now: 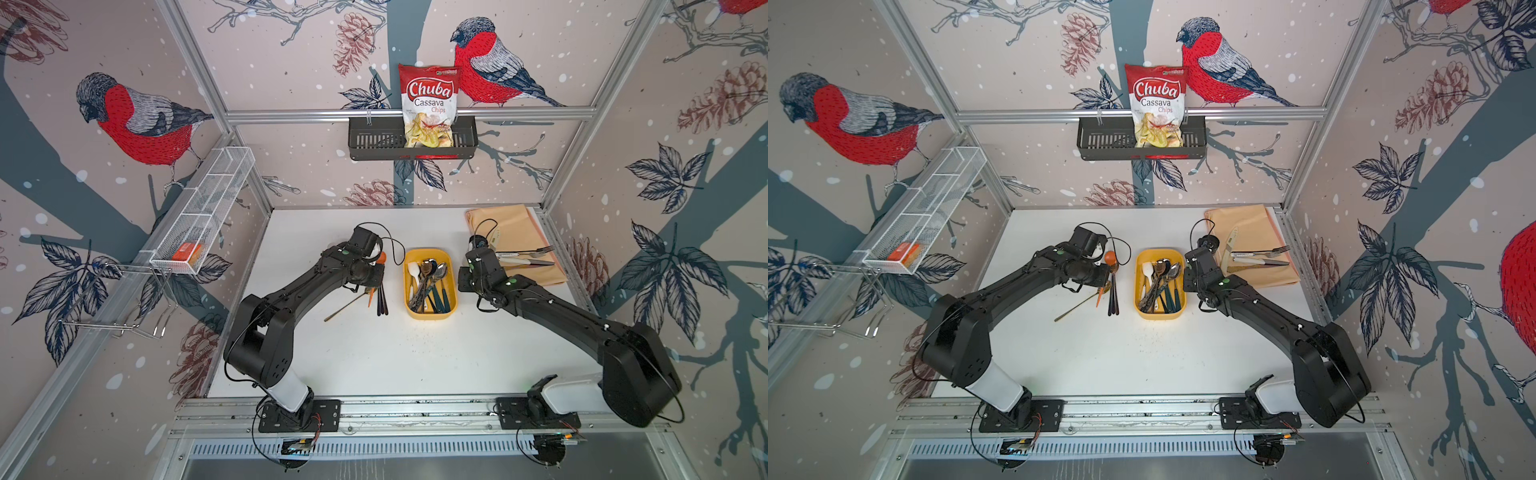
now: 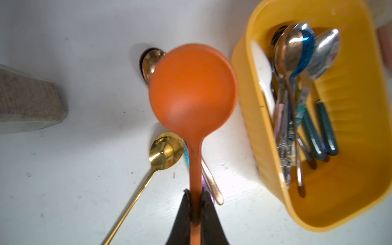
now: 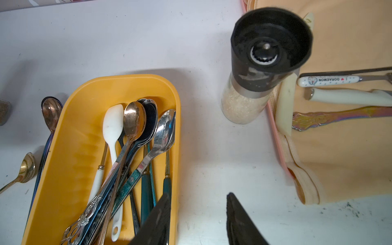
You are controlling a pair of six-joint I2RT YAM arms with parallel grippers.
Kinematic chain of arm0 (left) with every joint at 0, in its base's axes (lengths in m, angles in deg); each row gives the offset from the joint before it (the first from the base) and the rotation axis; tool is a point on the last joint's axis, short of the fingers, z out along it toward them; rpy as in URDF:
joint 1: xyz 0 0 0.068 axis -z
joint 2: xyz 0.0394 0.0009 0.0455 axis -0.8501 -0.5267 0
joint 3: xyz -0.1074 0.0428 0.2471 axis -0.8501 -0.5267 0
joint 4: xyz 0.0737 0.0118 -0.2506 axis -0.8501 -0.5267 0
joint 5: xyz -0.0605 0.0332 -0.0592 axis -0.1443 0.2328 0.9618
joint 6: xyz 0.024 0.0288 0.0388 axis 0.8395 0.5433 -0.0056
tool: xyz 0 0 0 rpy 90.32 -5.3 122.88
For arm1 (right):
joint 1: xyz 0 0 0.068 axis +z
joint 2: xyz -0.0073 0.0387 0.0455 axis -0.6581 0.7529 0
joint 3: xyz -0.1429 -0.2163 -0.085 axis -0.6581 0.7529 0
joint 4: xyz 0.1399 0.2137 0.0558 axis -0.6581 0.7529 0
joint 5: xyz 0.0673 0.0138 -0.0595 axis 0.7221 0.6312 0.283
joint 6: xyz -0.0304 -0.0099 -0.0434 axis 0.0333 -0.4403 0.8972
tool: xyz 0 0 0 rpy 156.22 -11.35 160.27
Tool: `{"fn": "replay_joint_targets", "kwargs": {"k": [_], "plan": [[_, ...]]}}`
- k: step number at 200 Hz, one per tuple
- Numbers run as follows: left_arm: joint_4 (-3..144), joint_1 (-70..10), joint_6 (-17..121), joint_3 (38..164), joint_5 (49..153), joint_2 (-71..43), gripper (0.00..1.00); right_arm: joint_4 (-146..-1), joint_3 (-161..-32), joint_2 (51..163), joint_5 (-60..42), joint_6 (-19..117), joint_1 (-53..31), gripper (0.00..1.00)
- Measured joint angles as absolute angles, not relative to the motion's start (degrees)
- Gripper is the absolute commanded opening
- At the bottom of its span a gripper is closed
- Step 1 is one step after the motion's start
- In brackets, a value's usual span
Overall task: Put the spoon into the storage box
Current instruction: Pick up the spoon from the center of the board, then place the spoon in the storage box.
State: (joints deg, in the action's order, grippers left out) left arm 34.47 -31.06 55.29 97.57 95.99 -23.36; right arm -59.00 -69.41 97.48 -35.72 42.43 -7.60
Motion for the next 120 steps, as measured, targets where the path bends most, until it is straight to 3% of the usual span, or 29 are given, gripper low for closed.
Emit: {"fn": "replay_joint_targets", "kwargs": {"k": [120], "plan": [[49.49,-21.53,34.72,102.08,104.1,-32.76,0.0,-58.74,-67.49,94.84,-36.25,42.19,-8.91,0.45]]}}
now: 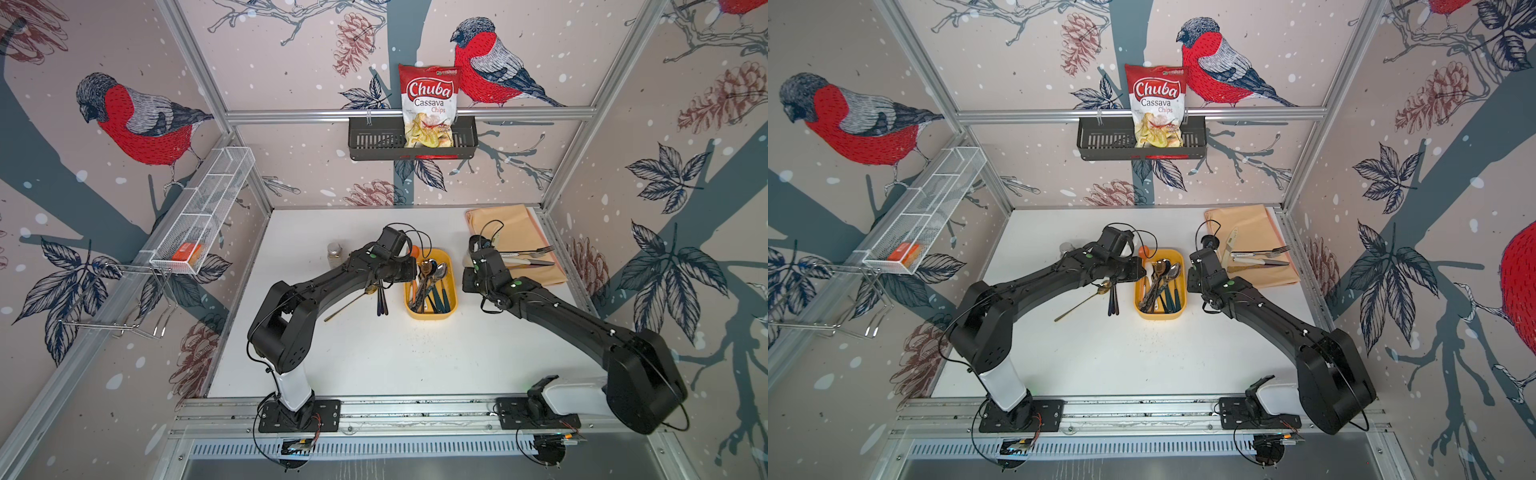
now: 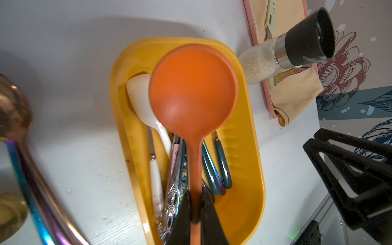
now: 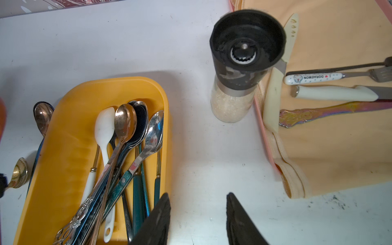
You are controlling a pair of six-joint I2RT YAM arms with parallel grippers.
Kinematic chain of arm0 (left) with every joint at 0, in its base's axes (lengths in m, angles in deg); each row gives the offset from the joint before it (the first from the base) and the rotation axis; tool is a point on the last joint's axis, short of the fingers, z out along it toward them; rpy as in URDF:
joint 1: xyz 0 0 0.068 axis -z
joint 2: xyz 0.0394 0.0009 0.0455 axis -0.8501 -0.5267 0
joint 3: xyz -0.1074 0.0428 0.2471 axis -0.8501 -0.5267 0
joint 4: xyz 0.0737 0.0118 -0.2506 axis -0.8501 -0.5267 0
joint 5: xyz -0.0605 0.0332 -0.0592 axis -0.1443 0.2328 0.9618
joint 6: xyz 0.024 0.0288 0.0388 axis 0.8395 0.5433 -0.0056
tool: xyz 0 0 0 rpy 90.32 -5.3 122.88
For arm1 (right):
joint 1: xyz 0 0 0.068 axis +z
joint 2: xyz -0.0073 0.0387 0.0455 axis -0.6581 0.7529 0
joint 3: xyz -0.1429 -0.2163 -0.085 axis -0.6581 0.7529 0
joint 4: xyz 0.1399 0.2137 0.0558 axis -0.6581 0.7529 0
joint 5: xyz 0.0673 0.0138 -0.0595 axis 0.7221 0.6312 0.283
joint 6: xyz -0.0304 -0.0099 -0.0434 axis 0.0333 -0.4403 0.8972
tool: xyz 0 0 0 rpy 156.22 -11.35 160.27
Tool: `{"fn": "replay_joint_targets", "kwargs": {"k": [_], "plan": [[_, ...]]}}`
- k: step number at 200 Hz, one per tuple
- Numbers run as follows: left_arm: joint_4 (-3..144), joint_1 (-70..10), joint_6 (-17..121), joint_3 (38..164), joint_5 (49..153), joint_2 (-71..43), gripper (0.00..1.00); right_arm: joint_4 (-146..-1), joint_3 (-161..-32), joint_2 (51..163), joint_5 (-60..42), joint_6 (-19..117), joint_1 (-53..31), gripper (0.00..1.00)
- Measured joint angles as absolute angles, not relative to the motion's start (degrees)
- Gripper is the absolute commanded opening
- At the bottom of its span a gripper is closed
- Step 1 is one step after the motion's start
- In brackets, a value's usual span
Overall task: Put the spoon into the storage box
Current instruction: Place the spoon in the storage box.
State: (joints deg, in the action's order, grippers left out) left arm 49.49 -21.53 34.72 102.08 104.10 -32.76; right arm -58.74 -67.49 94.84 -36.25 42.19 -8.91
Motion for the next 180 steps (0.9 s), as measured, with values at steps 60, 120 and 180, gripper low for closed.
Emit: {"fn": "replay_joint_targets", "kwargs": {"k": [60,120,180], "plan": [[49.71,-19.63,32.58,105.79,104.01,-39.06,0.0,-58.58,-66.05,93.55,-36.75,41.93,-9.3,0.45],[48.68,-19.63,31.25,107.15,103.55,-42.53,0.0,-58.63,-64.85,92.43,-36.75,41.91,-9.7,0.45],[46.67,-19.63,31.23,108.39,102.3,-44.89,0.05,-58.69,-64.85,92.83,-36.69,41.75,-9.7,0.45]]}}
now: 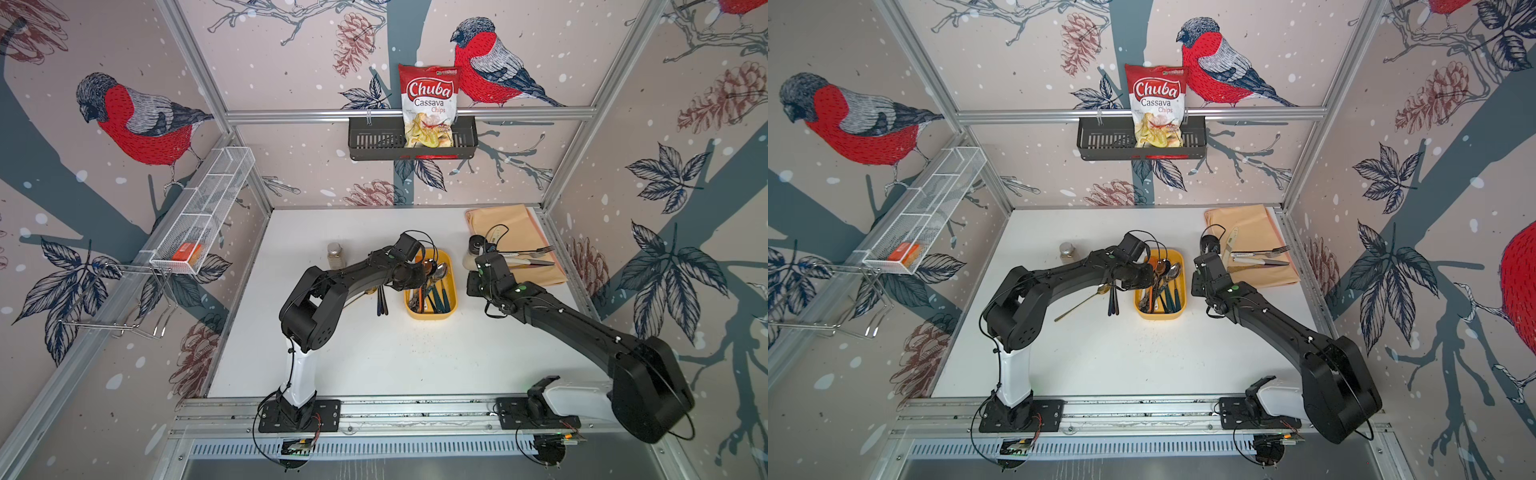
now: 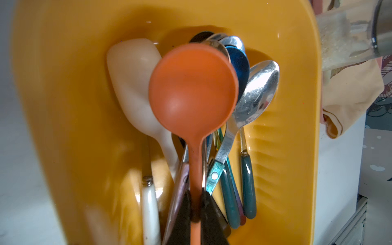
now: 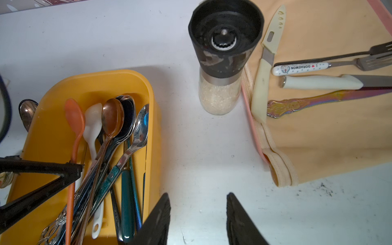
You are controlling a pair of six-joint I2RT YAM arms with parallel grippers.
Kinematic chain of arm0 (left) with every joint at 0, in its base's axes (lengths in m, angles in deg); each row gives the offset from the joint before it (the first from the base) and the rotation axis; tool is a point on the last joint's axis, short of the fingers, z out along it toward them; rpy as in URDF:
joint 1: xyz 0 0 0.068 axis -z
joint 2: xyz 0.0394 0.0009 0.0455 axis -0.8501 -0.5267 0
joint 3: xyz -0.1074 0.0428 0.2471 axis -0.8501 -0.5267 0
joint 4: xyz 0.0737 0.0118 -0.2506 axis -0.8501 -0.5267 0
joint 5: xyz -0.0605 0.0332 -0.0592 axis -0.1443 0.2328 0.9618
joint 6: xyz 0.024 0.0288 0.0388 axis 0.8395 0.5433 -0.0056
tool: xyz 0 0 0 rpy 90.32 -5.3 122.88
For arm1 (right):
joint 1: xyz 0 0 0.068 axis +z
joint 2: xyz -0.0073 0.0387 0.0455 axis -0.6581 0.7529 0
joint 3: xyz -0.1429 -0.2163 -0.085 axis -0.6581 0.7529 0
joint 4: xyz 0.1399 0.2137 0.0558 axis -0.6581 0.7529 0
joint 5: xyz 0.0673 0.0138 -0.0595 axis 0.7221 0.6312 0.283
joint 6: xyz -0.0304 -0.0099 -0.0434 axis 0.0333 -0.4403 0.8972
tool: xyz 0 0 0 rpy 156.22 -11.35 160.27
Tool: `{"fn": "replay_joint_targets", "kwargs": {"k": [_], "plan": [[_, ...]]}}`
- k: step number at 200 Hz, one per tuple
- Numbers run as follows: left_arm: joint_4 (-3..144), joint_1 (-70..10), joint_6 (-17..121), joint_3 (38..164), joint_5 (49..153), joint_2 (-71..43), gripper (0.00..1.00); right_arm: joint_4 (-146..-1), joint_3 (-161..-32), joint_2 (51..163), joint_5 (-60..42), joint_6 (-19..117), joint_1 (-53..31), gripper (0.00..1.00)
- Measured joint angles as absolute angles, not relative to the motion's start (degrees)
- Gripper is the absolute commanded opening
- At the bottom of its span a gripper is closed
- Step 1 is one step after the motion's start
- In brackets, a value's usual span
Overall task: Put the spoon into the storage box
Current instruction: Place the spoon in the storage box, then pick up the spoon from the center of the board.
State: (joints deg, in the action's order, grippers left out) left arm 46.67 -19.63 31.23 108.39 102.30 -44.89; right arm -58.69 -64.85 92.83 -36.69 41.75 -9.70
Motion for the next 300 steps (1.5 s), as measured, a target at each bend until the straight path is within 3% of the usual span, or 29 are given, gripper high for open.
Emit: {"fn": "replay_joint_targets", "kwargs": {"k": [22,91,125,201,300], "plan": [[46.34,-19.63,31.31,108.92,102.33,-45.7,0.08,-58.69,-64.89,93.16,-36.64,41.71,-9.7,0.45],[45.62,-19.63,32.89,110.16,102.48,-45.42,0.36,-58.82,-65.55,94.2,-36.27,40.9,-9.67,0.45],[43.3,-19.63,36.76,110.23,101.63,-41.68,0.38,-58.82,-66.42,95.25,-36.1,40.92,-9.67,0.45],[32.68,-23.74,57.04,103.5,87.35,-29.18,0.38,-59.11,-67.67,97.2,-35.35,42.06,-9.56,0.45],[32.46,-32.76,62.83,90.34,81.96,-26.75,0.46,-59.09,-68.02,97.66,-35.24,42.15,-9.17,0.45]]}}
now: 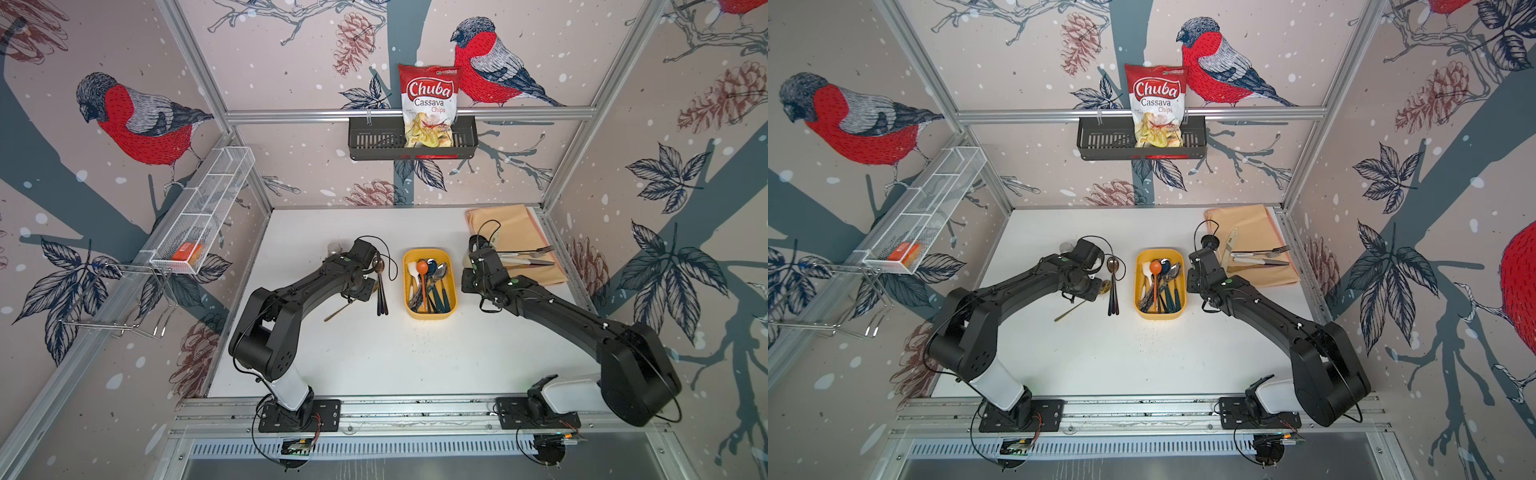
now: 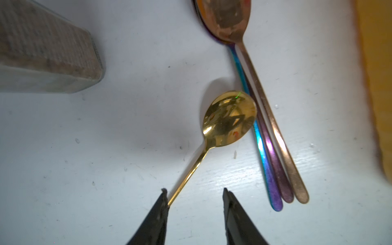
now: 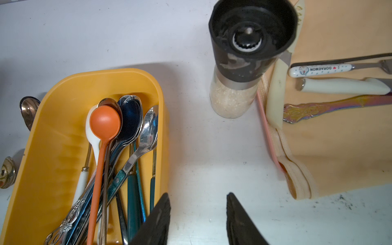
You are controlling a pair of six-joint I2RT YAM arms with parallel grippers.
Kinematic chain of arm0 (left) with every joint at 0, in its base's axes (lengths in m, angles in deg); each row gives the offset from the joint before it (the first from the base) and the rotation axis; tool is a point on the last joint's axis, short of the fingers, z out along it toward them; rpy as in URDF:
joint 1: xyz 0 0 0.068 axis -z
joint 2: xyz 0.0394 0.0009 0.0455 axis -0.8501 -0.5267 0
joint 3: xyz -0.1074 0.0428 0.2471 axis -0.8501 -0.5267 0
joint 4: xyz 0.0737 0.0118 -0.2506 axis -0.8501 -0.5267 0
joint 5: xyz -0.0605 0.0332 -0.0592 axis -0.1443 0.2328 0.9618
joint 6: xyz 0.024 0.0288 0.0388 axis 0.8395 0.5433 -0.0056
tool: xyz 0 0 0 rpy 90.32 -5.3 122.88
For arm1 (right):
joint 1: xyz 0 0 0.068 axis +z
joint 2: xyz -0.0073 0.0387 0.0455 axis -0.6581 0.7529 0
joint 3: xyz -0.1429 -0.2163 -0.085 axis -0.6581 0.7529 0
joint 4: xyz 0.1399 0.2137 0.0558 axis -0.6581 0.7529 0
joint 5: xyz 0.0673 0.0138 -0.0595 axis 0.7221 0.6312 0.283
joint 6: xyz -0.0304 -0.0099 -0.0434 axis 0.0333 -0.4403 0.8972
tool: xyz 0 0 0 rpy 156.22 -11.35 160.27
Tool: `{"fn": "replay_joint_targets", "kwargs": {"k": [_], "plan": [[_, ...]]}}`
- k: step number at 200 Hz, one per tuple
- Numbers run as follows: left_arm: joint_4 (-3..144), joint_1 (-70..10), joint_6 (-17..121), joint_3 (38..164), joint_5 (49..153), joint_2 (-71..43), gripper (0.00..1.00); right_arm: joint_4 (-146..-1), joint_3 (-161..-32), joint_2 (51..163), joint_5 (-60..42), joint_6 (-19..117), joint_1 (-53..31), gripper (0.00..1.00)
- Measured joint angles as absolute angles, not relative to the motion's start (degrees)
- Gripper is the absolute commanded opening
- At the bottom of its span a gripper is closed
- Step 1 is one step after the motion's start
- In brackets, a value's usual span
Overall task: Put the spoon into the storage box
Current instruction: Pick up the spoon from the center of the board.
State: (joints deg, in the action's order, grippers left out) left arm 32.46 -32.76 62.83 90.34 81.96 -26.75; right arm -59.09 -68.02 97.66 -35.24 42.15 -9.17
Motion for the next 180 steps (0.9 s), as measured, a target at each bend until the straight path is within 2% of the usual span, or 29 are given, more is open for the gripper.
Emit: {"fn": "replay_joint_targets", "kwargs": {"k": [109,180], "plan": [[36.99,-34.27,64.75,88.31,83.31,-32.24,0.48,-59.07,-67.73,97.66,-35.29,42.15,-9.11,0.45],[38.36,-34.84,65.8,88.37,87.42,-33.88,0.39,-59.07,-67.73,97.77,-35.29,42.15,-9.11,0.45]]}}
